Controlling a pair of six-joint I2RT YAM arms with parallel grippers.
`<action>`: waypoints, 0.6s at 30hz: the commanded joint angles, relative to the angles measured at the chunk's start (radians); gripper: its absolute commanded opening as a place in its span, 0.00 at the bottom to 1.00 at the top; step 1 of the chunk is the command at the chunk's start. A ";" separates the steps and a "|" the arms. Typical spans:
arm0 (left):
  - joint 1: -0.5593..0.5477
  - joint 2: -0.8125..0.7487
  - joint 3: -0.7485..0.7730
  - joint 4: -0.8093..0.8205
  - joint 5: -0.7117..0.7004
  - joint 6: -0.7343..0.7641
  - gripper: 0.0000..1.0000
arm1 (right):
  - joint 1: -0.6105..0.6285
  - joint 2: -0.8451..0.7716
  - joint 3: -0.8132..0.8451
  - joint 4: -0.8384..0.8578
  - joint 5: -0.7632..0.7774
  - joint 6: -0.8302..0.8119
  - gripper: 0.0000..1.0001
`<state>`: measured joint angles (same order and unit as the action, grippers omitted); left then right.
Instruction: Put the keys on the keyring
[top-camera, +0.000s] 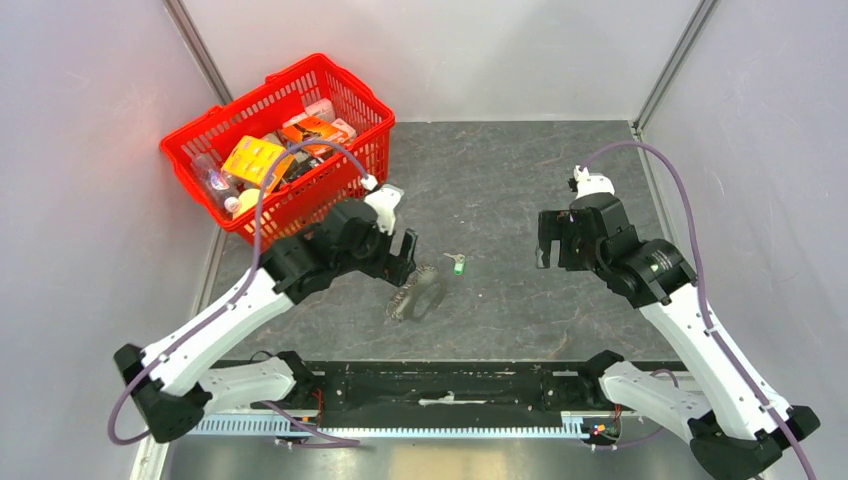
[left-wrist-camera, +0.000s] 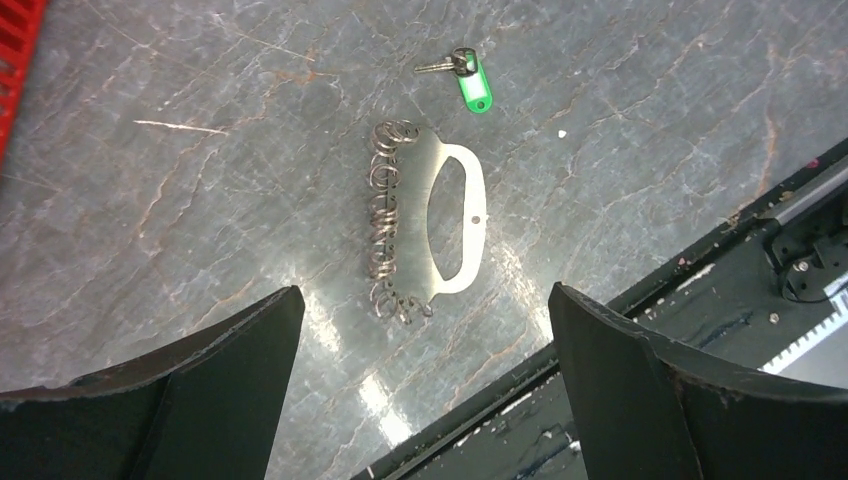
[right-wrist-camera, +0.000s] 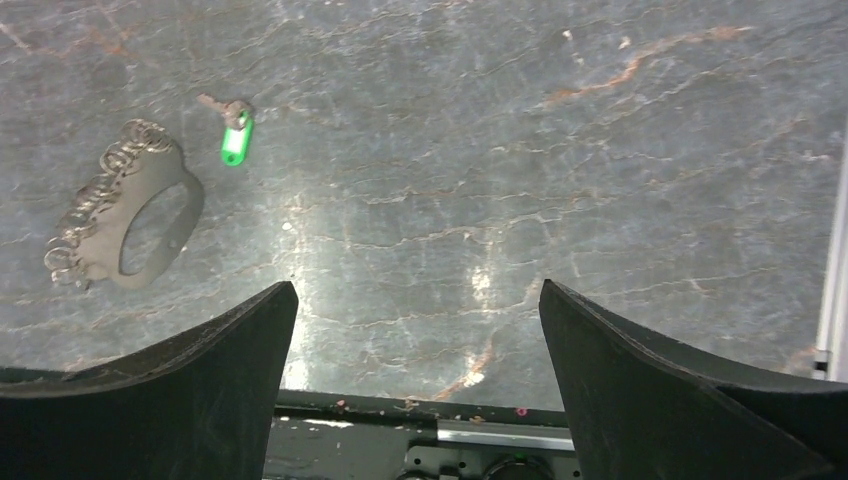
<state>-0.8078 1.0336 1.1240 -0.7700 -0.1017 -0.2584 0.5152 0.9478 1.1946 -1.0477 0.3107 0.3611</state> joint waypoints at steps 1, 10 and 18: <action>-0.016 0.106 0.020 0.078 -0.020 -0.055 0.99 | 0.002 -0.042 -0.054 0.085 -0.078 0.042 0.99; -0.020 0.238 -0.010 0.116 -0.151 -0.278 0.87 | 0.002 -0.044 -0.115 0.125 -0.144 0.055 0.99; -0.070 0.243 -0.133 0.109 -0.150 -0.376 0.84 | 0.002 -0.042 -0.156 0.166 -0.191 0.072 0.99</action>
<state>-0.8455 1.2713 1.0328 -0.6788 -0.2371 -0.5346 0.5152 0.9134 1.0595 -0.9382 0.1551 0.4171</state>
